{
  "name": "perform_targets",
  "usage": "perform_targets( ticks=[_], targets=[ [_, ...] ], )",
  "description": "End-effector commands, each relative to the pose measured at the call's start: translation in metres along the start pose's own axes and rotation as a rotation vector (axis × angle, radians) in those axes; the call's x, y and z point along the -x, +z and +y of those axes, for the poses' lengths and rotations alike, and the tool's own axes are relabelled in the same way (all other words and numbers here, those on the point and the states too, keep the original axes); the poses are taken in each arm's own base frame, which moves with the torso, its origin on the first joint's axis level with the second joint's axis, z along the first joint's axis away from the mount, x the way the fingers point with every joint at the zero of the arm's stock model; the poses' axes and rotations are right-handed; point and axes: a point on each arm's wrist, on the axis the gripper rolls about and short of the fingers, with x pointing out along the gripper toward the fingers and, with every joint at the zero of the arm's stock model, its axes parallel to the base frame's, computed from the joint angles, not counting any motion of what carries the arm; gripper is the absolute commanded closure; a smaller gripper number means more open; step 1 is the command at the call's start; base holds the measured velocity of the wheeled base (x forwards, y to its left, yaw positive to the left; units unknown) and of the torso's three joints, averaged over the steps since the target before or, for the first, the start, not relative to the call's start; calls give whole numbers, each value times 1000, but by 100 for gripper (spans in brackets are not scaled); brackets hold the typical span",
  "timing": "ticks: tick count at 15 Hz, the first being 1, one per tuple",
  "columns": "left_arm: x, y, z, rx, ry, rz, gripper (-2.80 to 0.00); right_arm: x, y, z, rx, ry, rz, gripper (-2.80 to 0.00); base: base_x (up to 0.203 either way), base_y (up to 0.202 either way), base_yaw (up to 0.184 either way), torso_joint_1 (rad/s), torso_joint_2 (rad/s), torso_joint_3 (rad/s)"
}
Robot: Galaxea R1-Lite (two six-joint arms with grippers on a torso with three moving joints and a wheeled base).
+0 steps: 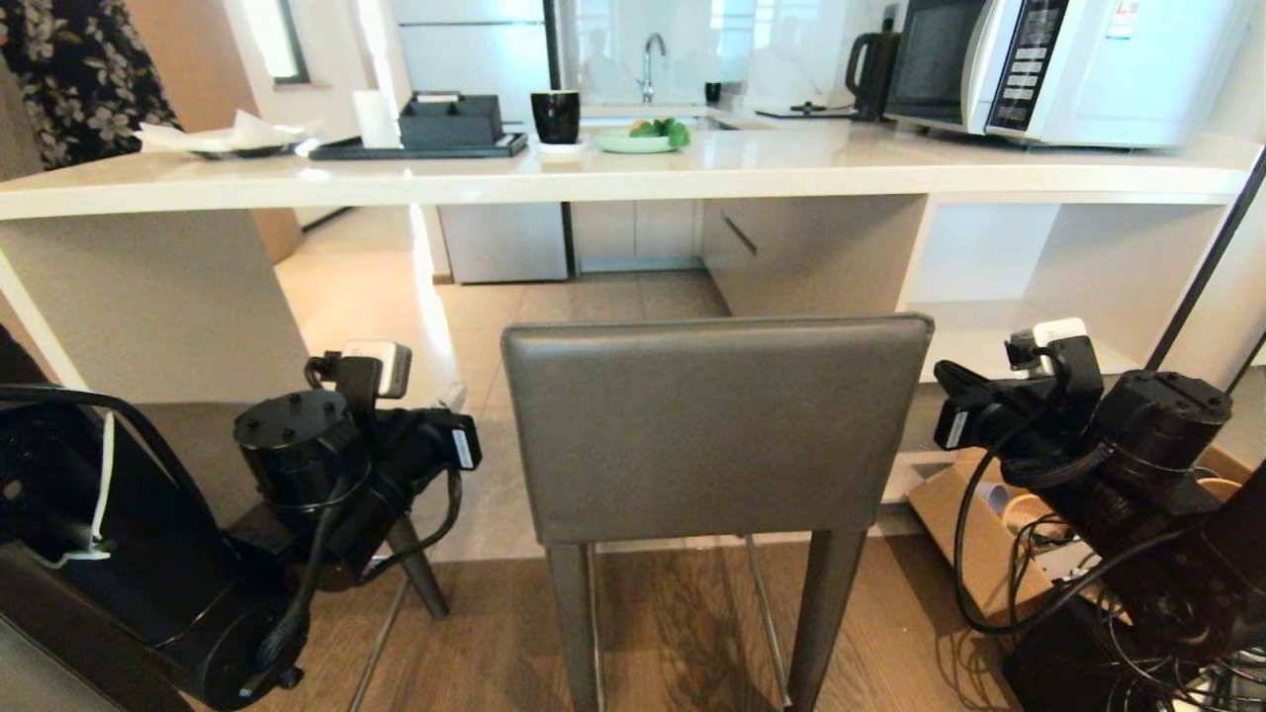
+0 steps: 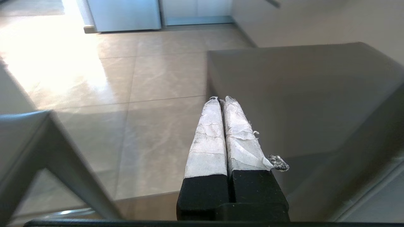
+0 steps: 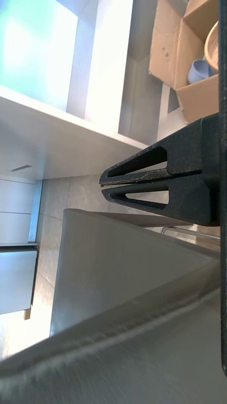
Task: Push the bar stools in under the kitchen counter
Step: Push the gray chair back under the dining table
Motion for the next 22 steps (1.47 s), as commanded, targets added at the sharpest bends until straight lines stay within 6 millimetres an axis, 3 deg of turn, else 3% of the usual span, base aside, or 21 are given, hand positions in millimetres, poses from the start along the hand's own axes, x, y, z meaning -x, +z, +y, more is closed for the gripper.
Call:
perform_targets(
  ticks=[1, 7, 11, 14, 17, 20, 22],
  targets=[
    [-4, -5, -7, 1, -12, 4, 0, -10, -7, 7, 0, 20, 0, 0, 0, 0, 0, 0, 0, 0],
    [-7, -6, -13, 2, -23, -1, 0, -27, -6, 26, -8, 49, -14, 0, 0, 0, 0, 0, 0, 0],
    [-22, -12, -19, 2, -6, -6, 0, -35, -2, 27, -12, 43, -27, 0, 0, 0, 0, 0, 0, 0],
    [-19, -10, -30, 4, -35, -8, 0, -35, -7, 28, -13, 45, -12, 0, 0, 0, 0, 0, 0, 0],
    [-15, -10, -41, 0, -20, 15, 0, -34, -7, 21, -28, 25, -11, 0, 0, 0, 0, 0, 0, 0],
    [-15, -10, -41, 0, -14, 15, 0, -34, -9, 6, -32, -14, -7, 0, 0, 0, 0, 0, 0, 0],
    [-18, -9, -39, 2, 5, 8, 0, -34, -10, 6, -32, -10, -2, 0, 0, 0, 0, 0, 0, 0]
  ],
)
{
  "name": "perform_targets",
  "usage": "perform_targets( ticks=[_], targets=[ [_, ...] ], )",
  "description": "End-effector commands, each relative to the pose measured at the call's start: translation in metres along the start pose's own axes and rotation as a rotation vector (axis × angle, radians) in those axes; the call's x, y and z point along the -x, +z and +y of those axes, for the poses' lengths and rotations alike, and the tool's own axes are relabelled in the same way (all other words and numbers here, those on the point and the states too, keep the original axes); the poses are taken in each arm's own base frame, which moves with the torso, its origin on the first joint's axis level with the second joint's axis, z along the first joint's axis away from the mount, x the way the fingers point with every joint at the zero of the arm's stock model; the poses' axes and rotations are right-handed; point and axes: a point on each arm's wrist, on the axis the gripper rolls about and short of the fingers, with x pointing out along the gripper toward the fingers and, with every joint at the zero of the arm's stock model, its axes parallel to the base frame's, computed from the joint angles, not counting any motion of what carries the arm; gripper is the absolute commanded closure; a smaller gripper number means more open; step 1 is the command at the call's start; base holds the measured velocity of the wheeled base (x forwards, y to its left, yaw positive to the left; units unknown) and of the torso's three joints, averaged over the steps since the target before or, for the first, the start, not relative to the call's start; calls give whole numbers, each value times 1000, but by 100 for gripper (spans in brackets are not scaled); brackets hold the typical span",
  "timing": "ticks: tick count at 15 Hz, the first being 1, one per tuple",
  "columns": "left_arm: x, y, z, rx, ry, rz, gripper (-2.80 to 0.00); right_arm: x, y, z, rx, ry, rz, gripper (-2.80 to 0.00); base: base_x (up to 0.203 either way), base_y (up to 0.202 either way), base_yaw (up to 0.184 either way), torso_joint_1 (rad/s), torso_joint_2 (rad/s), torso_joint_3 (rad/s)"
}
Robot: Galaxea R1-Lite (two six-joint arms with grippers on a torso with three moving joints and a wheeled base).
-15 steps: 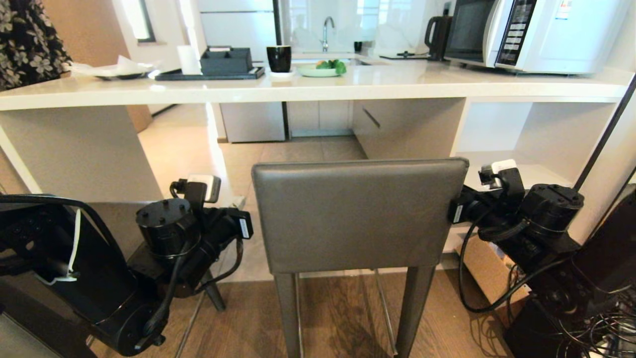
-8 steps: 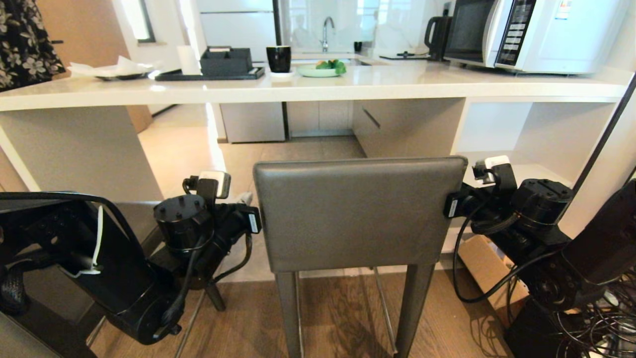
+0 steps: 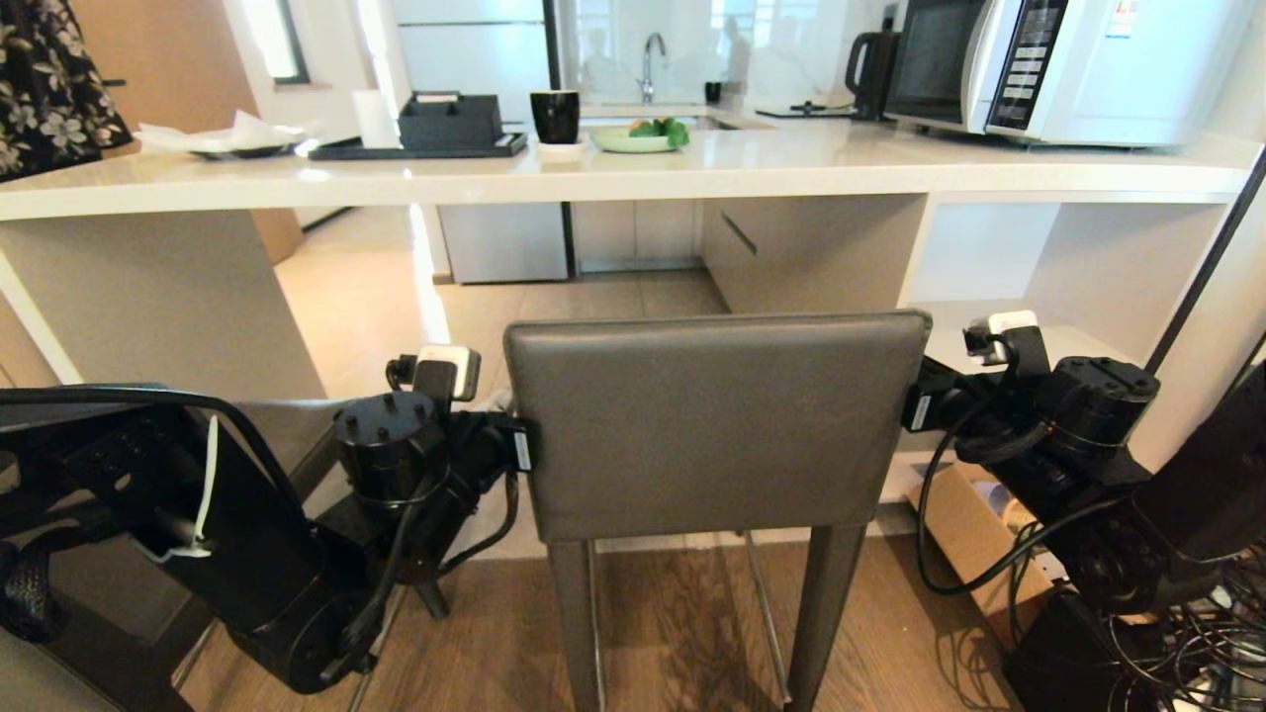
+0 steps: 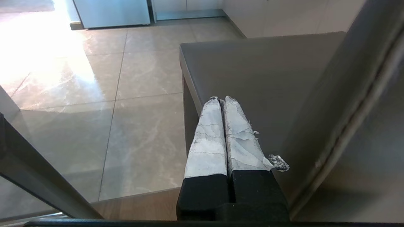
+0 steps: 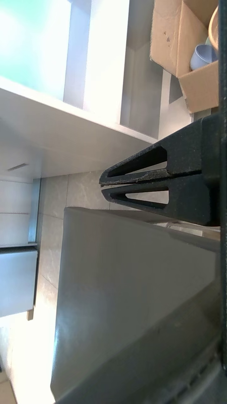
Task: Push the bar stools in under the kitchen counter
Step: Push the gray chair back under the dining table
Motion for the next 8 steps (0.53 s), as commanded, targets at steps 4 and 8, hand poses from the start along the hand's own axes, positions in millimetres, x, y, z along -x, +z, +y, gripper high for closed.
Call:
perform_targets(
  ticks=[4, 8],
  targets=[
    [-6, 8, -1, 15, 51, -44, 0, 3, 3, 13, 0, 36, -9, 0, 0, 0, 0, 0, 0, 0],
    [-2, 2, -4, -6, 40, -17, 0, 7, 7, 26, 0, 68, -15, 0, 0, 0, 0, 0, 0, 0]
  ],
)
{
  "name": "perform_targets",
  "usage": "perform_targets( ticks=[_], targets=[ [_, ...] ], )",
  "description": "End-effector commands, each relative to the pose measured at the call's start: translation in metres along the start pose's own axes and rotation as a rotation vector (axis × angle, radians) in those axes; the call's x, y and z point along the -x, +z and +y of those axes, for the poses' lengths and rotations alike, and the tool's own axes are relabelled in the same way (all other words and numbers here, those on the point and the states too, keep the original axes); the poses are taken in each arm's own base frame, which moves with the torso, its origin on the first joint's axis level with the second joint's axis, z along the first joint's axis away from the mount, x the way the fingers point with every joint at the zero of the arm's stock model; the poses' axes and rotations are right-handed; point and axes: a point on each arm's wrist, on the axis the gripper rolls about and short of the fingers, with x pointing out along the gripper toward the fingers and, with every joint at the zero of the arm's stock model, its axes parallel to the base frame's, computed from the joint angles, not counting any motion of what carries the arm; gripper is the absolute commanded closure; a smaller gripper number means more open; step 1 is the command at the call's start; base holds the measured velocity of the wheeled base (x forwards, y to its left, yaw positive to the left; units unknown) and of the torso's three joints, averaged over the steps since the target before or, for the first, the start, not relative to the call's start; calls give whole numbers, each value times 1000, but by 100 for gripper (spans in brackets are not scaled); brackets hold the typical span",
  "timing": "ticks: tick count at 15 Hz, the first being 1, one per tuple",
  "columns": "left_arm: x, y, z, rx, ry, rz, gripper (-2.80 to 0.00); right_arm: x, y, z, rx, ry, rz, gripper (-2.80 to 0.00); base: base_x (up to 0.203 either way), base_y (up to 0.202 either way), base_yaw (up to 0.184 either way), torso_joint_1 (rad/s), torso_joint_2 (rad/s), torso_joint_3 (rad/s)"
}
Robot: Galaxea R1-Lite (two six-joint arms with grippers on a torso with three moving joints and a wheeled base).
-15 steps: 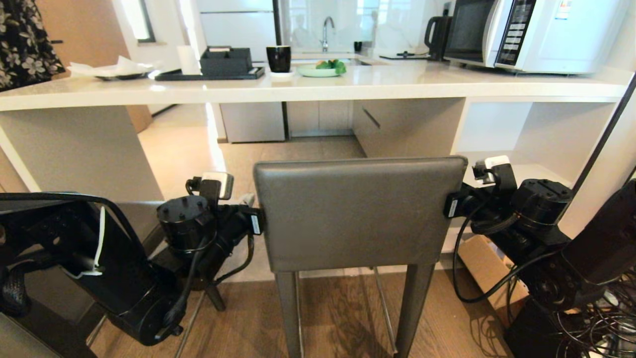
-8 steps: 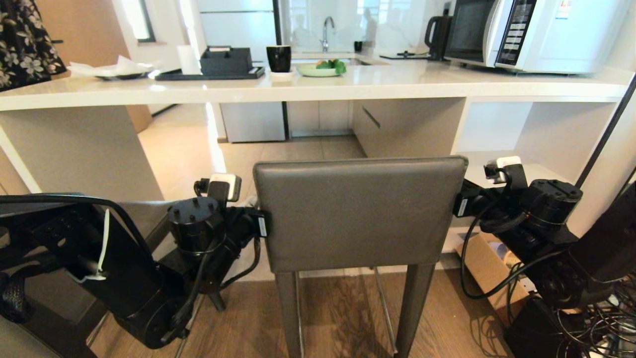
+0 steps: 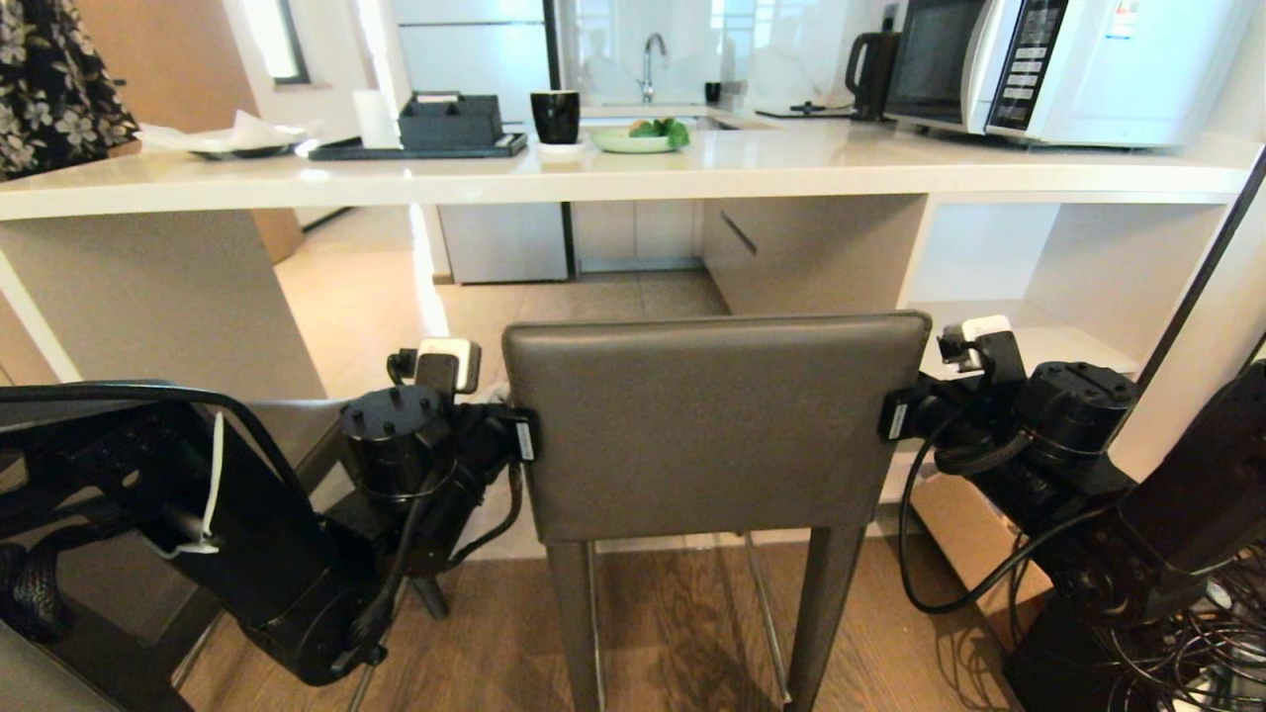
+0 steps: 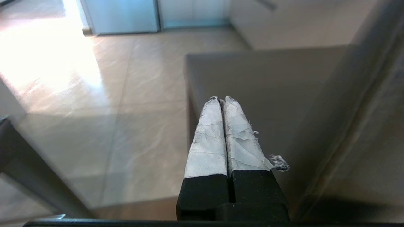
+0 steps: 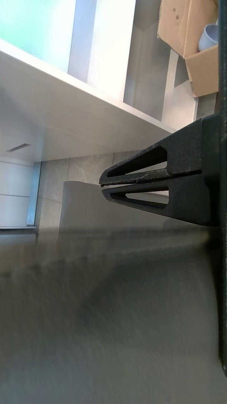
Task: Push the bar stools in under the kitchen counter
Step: Push the gray chair back under the dining table
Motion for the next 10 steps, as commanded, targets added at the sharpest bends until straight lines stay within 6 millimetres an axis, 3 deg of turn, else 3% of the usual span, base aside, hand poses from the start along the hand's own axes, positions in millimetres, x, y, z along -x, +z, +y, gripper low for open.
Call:
perform_targets(
  ticks=[1, 10],
  targets=[
    [4, -4, 1, -26, 0, 16, 0, 1, 3, 2, -1, 5, -13, 0, 0, 0, 0, 0, 0, 0],
    [3, -5, -4, -56, -9, 32, 0, 2, 4, 9, -1, 26, -15, 0, 10, 0, 0, 0, 0, 1]
  ],
)
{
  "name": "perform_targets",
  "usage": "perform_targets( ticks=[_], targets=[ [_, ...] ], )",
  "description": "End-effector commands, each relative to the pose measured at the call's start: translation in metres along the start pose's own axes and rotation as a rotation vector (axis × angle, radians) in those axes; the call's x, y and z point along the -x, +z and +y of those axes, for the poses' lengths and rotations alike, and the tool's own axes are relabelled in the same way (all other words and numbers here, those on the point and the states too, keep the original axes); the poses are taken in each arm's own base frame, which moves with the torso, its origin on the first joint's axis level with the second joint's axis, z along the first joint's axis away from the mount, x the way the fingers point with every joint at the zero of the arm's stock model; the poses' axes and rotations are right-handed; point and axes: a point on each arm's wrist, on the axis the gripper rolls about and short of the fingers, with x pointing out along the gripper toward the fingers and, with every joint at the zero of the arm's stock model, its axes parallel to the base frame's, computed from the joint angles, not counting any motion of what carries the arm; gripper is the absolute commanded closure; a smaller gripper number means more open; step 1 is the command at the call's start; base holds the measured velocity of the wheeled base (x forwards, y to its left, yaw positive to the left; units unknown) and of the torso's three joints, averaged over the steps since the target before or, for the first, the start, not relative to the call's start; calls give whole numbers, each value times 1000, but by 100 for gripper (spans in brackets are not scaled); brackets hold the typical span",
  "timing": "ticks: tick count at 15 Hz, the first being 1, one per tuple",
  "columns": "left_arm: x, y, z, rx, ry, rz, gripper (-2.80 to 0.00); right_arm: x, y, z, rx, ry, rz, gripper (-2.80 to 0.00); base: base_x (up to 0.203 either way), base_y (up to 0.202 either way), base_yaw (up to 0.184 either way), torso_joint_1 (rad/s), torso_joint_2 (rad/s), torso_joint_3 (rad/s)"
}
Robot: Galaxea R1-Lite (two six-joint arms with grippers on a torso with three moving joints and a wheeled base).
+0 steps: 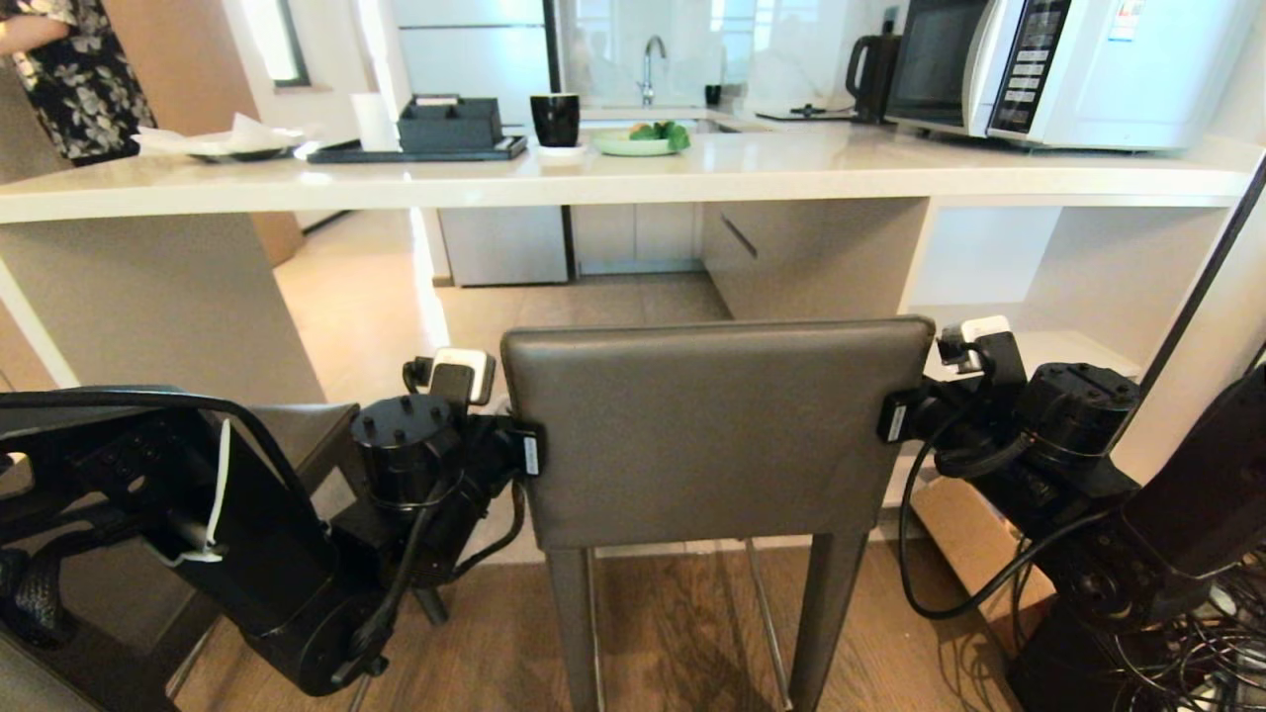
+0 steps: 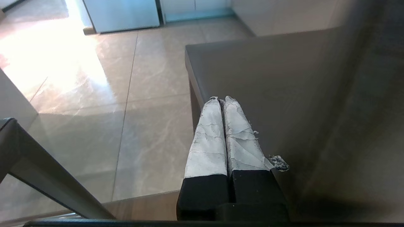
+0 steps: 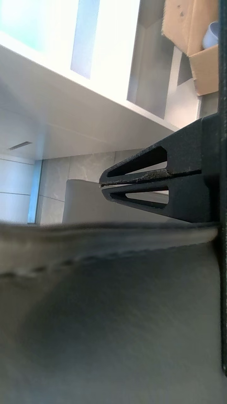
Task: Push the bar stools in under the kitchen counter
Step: Push the gray chair back under the dining table
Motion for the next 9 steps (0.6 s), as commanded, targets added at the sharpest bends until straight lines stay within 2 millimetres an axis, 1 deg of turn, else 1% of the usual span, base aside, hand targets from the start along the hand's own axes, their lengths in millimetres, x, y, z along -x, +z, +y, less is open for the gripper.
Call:
perform_targets(
  ticks=[1, 9],
  targets=[
    [-1, 2, 1, 4, 7, -10, 0, 0, 3, 5, -1, 12, -17, 0, 174, 0, 0, 2, 2, 2],
    [-2, 3, 2, 5, 11, -13, 0, 3, 4, 11, -3, 20, -14, 0, 190, 0, 1, 2, 2, 3]
  ],
)
